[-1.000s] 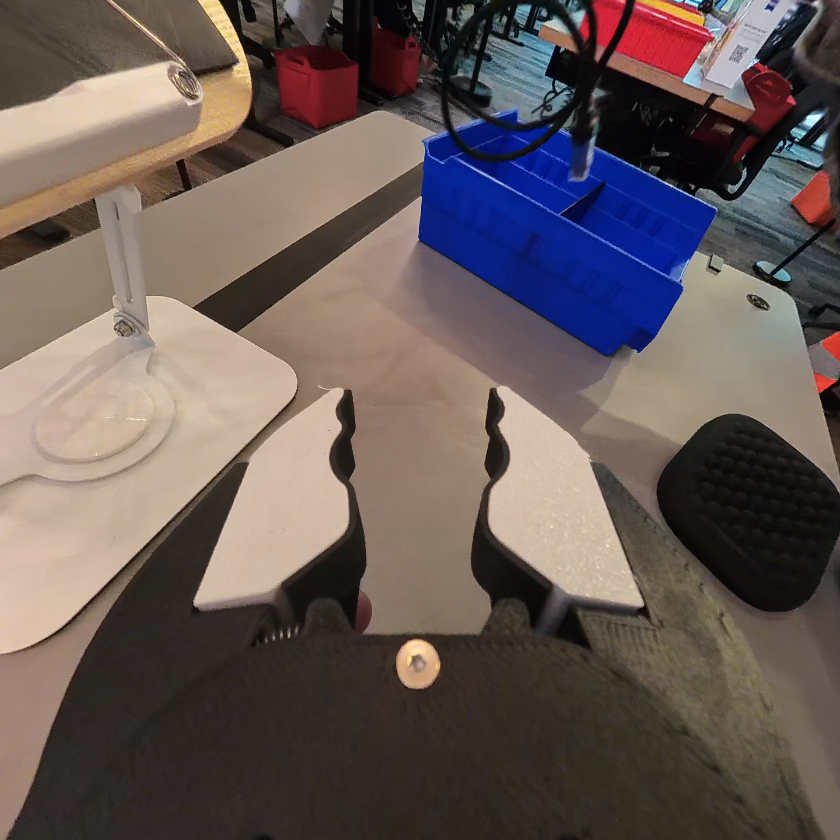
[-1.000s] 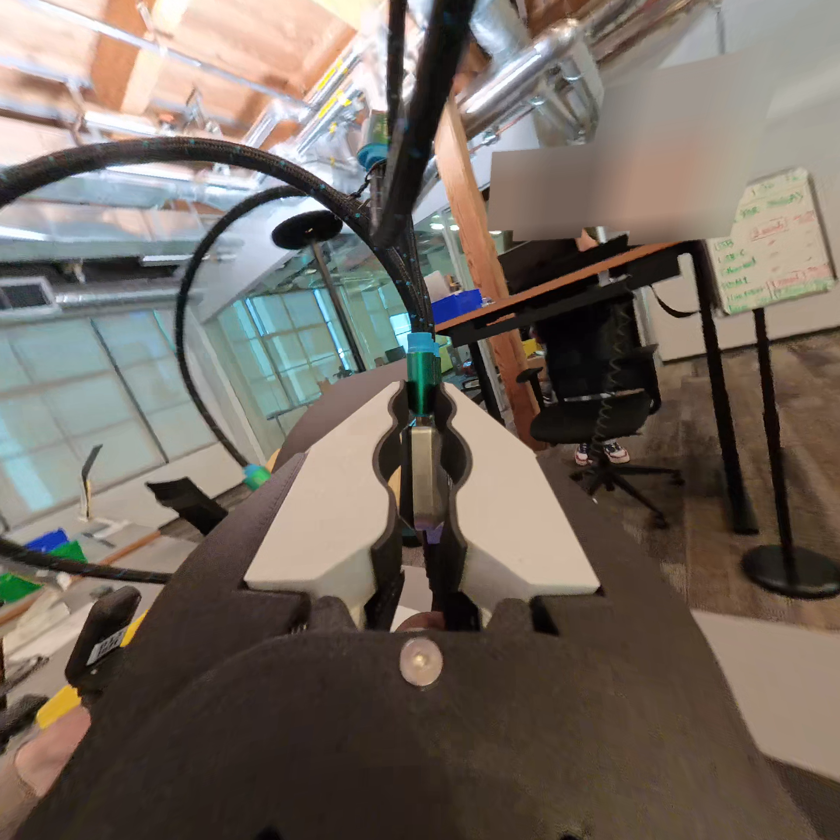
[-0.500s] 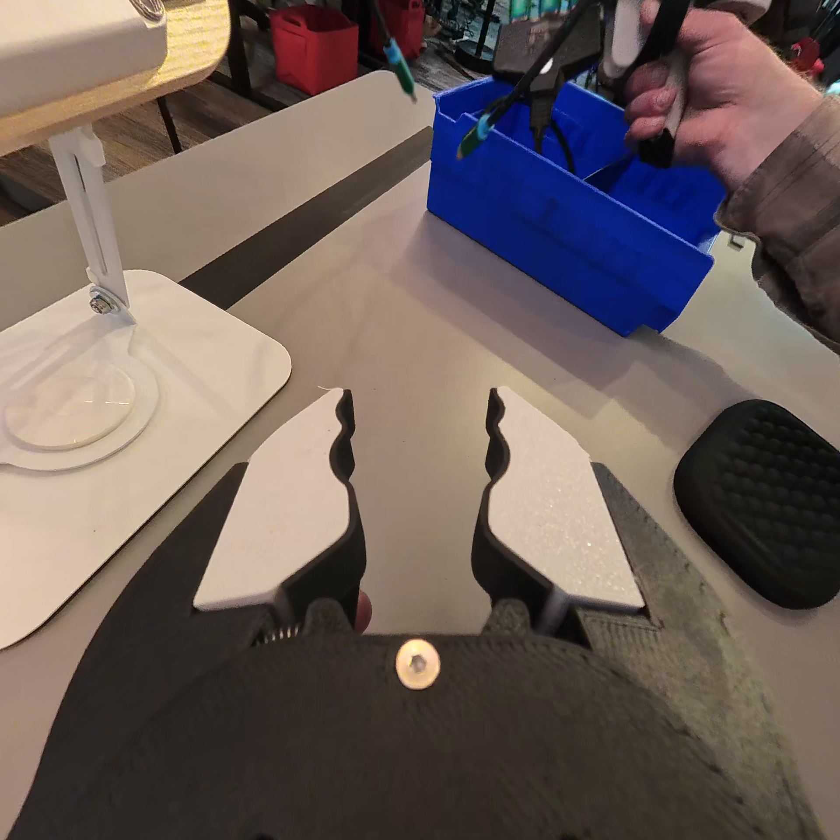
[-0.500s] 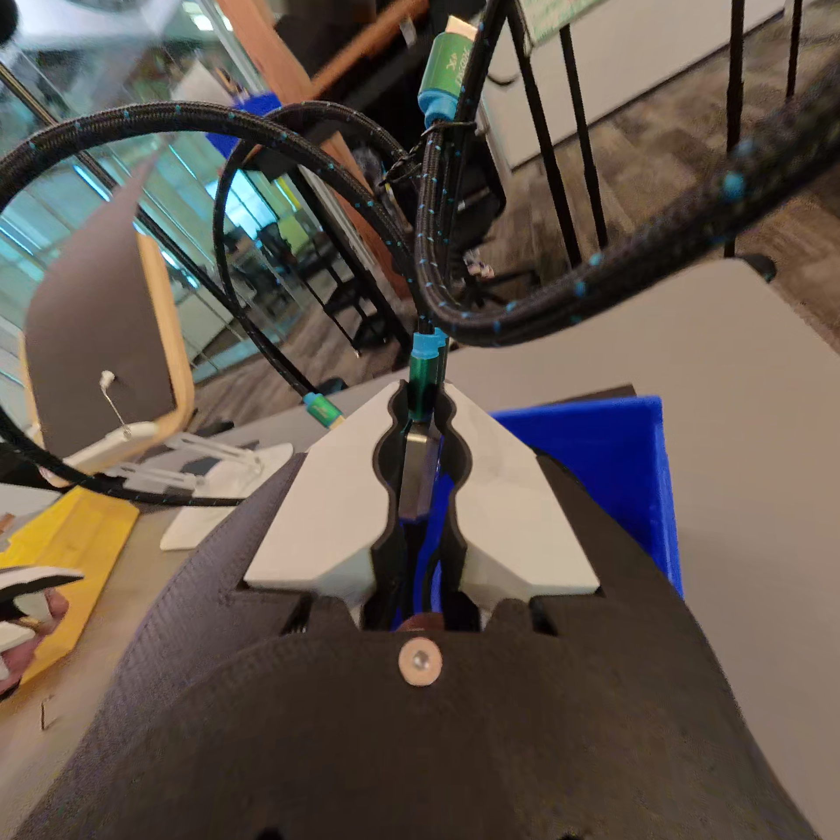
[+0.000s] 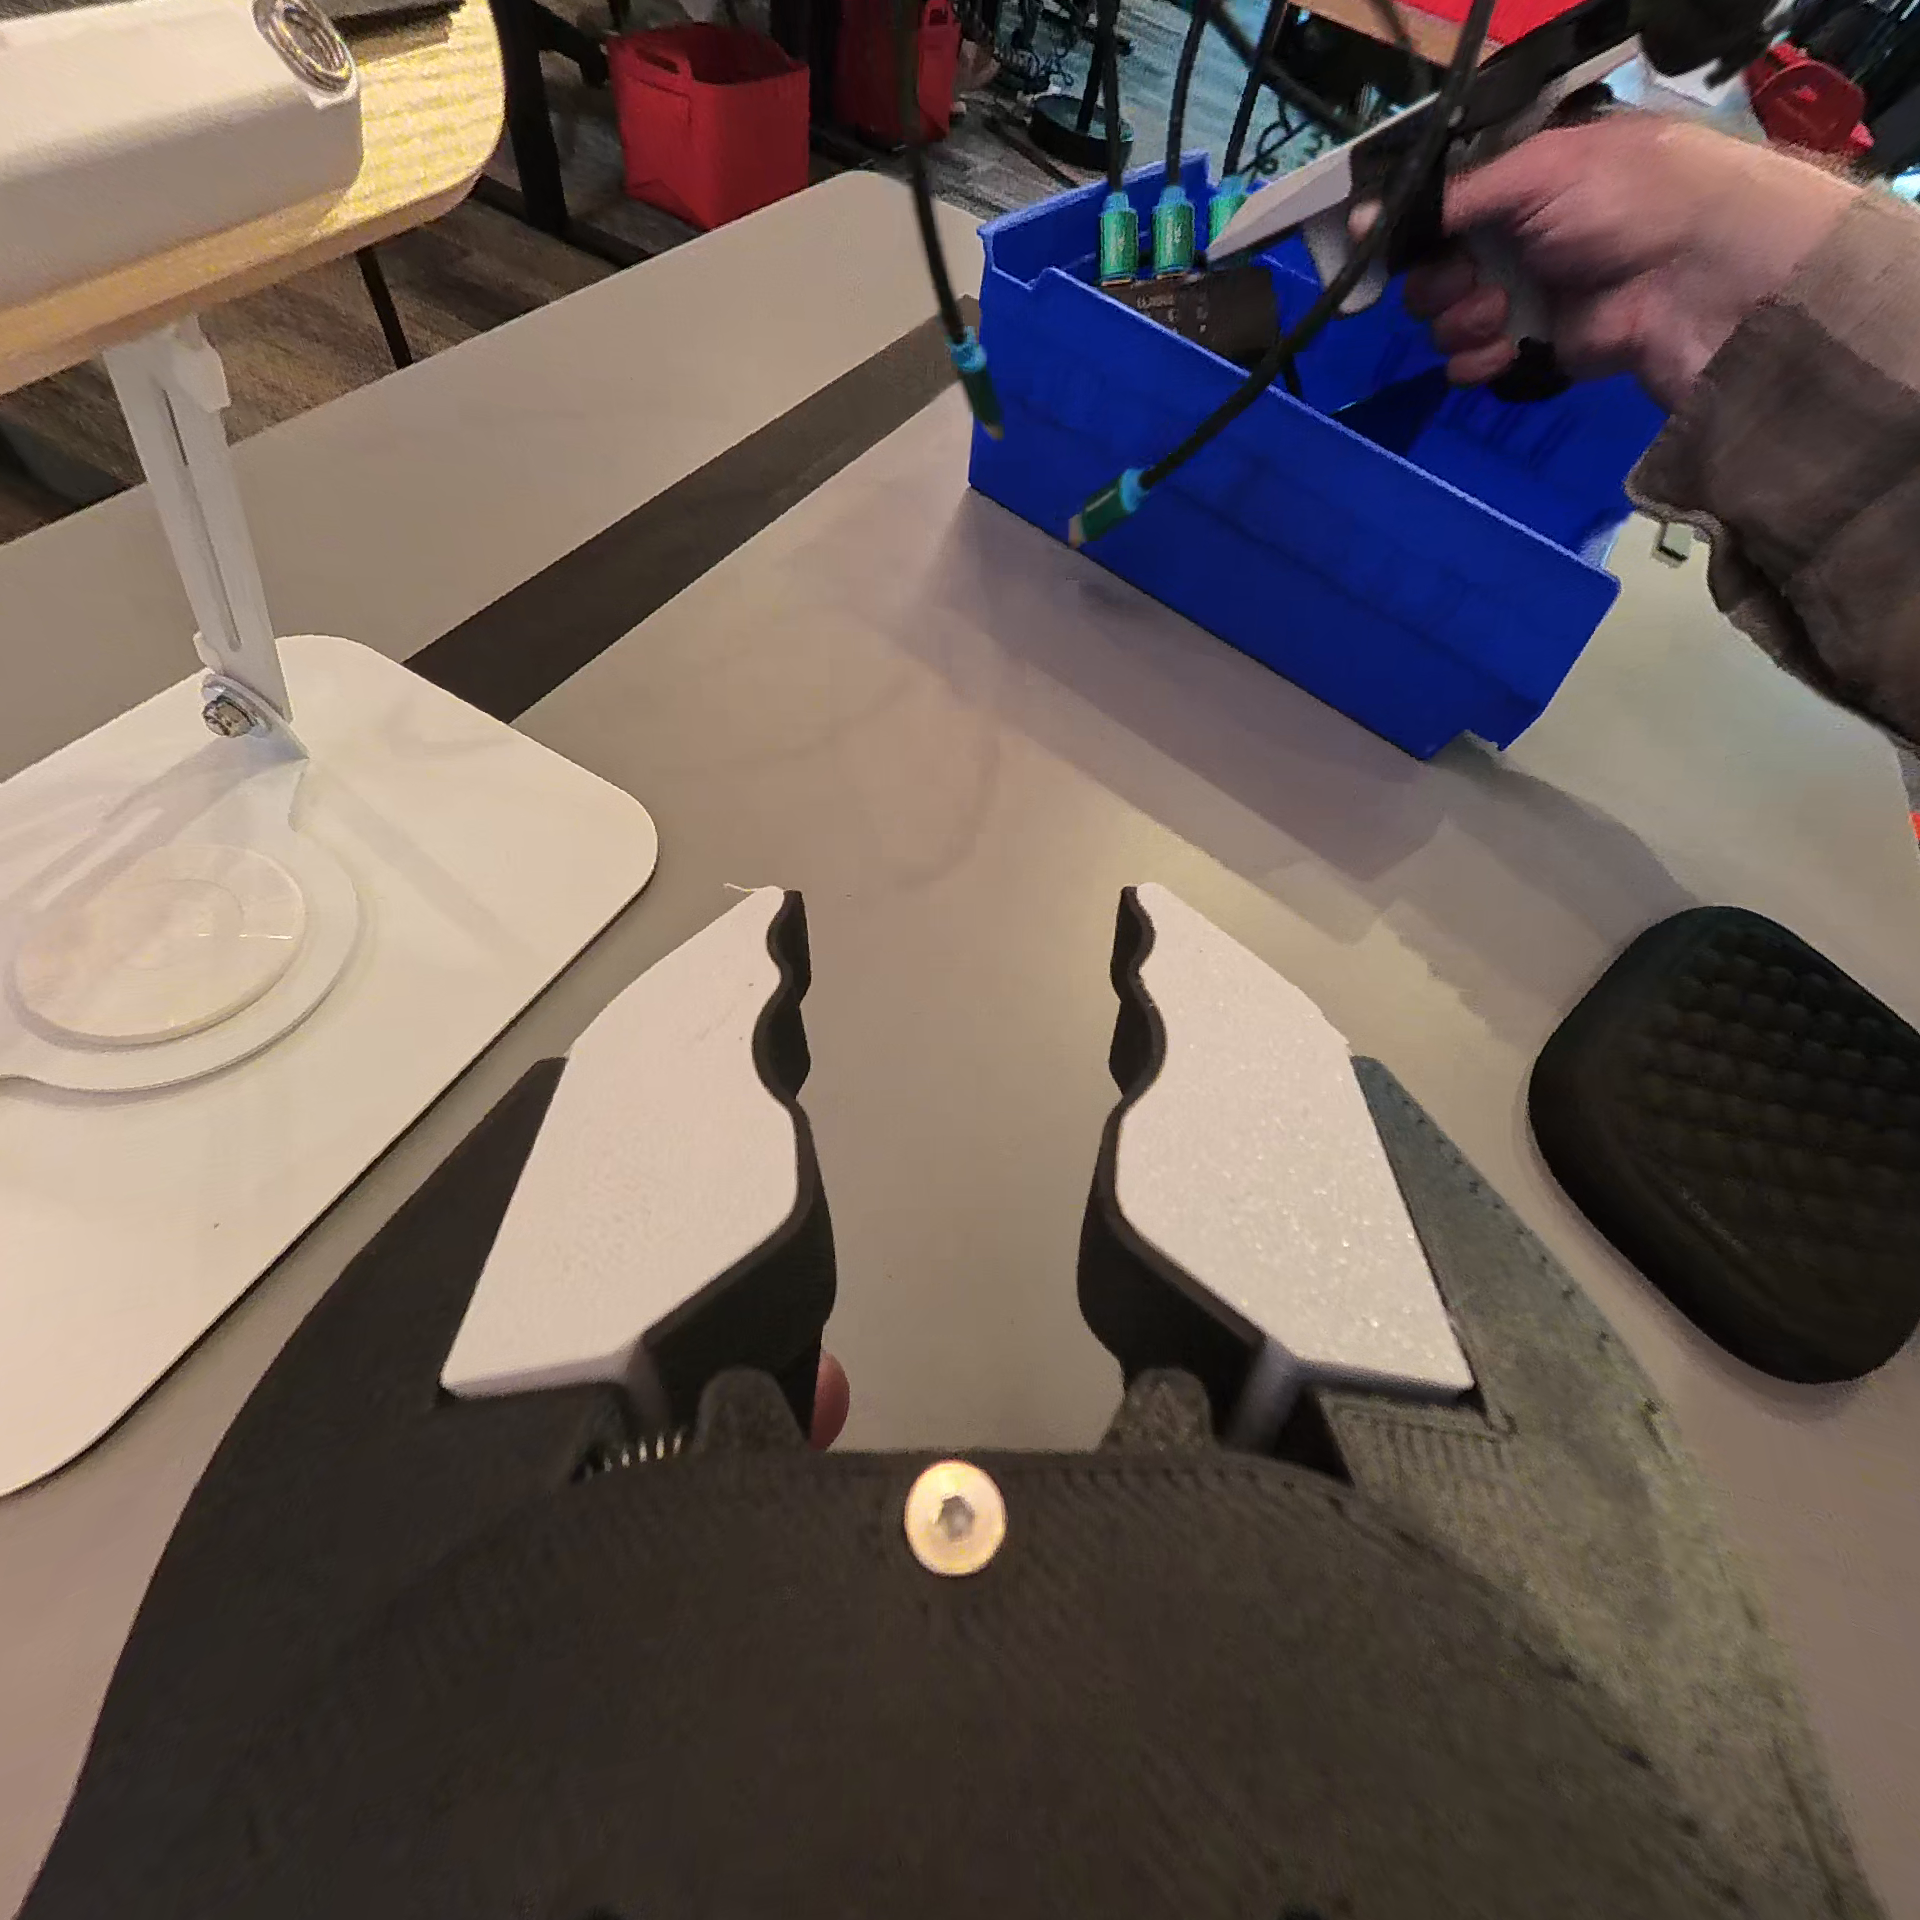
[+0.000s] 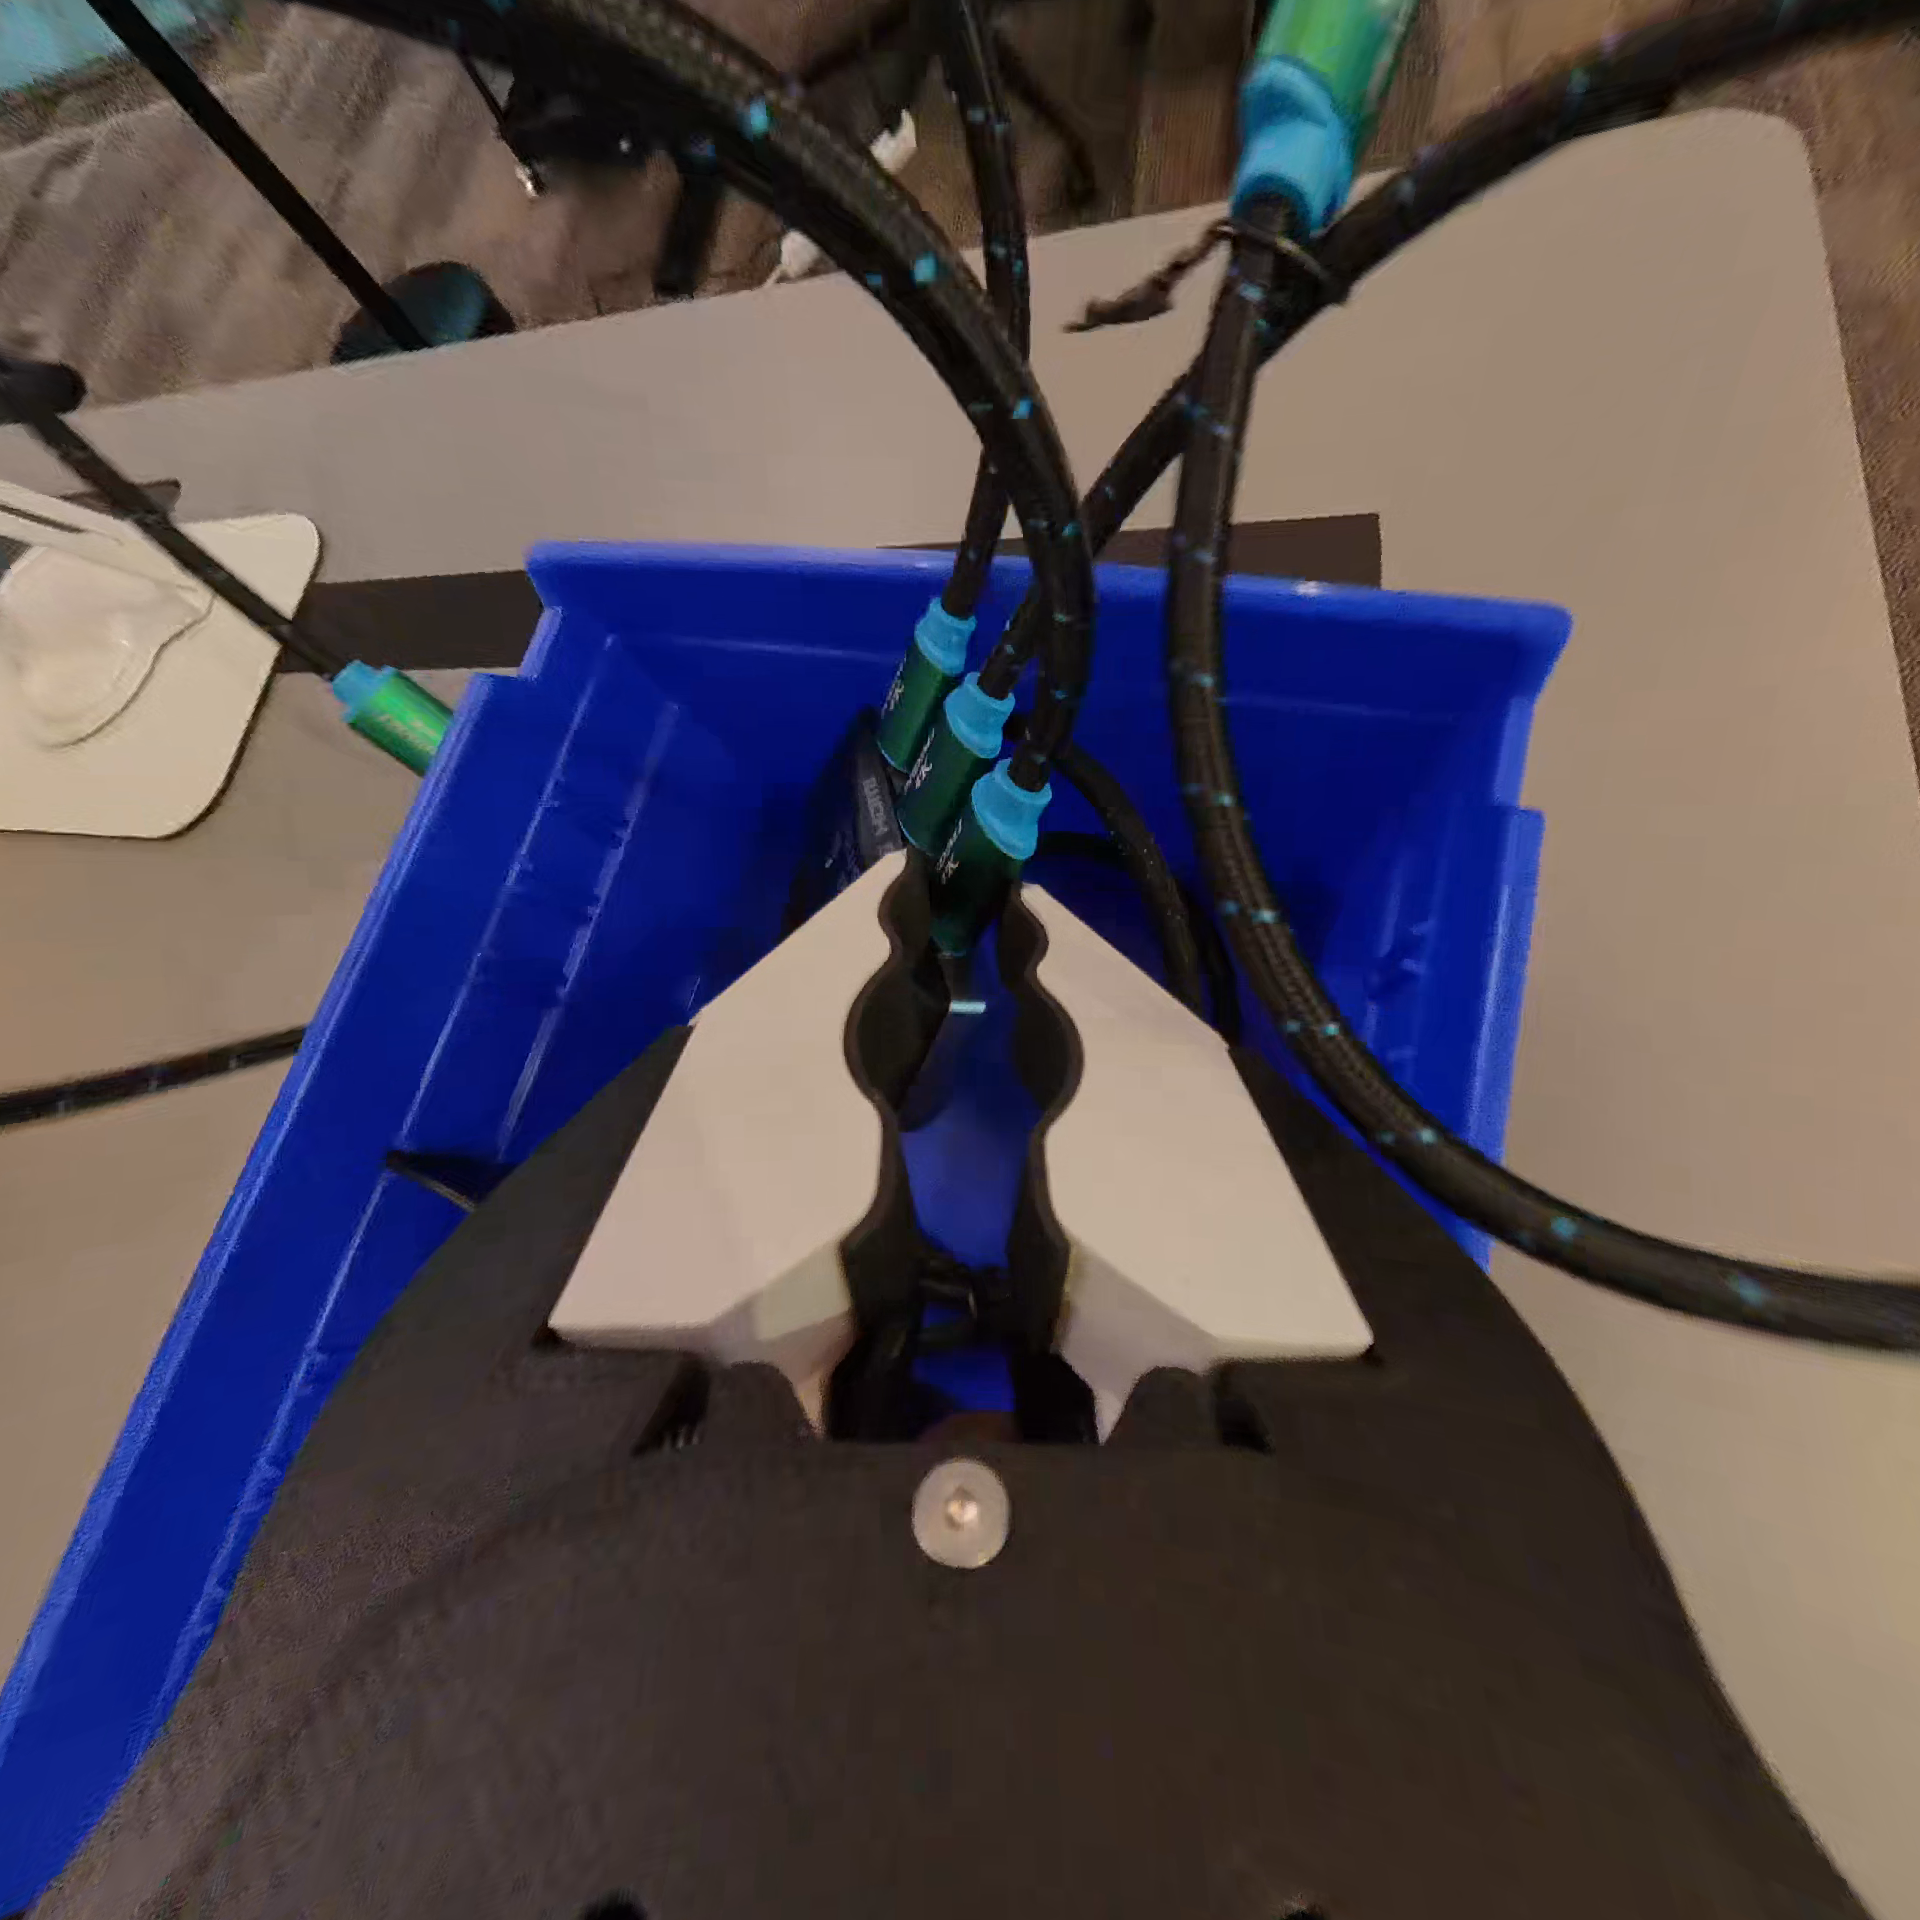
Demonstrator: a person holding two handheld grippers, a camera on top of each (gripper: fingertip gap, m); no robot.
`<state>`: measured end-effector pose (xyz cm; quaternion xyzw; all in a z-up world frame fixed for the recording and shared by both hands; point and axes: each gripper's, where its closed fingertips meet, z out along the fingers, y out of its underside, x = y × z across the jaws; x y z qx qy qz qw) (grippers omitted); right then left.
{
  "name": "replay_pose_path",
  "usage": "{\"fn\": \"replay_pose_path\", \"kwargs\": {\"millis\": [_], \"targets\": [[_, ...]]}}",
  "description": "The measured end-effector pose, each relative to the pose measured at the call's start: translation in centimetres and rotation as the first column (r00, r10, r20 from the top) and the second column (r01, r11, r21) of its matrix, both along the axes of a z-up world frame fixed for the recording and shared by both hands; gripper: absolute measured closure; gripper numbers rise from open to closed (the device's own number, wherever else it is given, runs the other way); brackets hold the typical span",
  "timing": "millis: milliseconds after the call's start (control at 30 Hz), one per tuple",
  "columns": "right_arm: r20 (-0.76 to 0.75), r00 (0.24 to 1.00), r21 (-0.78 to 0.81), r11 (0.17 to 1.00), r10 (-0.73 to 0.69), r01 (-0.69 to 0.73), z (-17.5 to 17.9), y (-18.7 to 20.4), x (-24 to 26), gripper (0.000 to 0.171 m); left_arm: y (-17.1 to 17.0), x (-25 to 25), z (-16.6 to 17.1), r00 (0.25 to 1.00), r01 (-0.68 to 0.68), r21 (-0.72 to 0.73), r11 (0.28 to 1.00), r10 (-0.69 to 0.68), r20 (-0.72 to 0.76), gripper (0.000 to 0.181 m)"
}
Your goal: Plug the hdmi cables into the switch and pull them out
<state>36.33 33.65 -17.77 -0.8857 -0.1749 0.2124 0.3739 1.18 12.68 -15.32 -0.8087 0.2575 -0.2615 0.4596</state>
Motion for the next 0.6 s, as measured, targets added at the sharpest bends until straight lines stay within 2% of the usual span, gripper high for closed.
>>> {"fn": "replay_pose_path", "kwargs": {"millis": [133, 300, 500, 600], "targets": [[0.074, 0.997, -0.089, 0.996, 0.023, -0.016, -0.7, 0.2, 0.4, 0.158, -0.1, 0.1, 0.1, 1.000, 0.002, 0.001, 1.000, -0.002, -0.001, 0.125], [0.136, 0.990, -0.254, 0.967, 0.046, -0.010, -3.8, 0.1, 0.8, 0.154, -0.2, 0.6, -0.1, 1.000, 0.016, -0.005, 1.000, -0.016, -0.004, 0.125], [0.159, 0.974, -0.290, 0.951, 0.161, -0.109, -4.3, 0.0, -3.6, 0.155, -0.5, 0.8, 0.1, 1.000, 0.027, -0.003, 1.000, -0.027, -0.003, 0.124], [0.168, 0.974, -0.250, 0.963, 0.150, -0.105, -4.1, 1.0, -5.8, 0.152, -0.6, 0.5, 0.6, 1.000, 0.021, 0.009, 1.000, -0.021, -0.009, 0.124]]}}
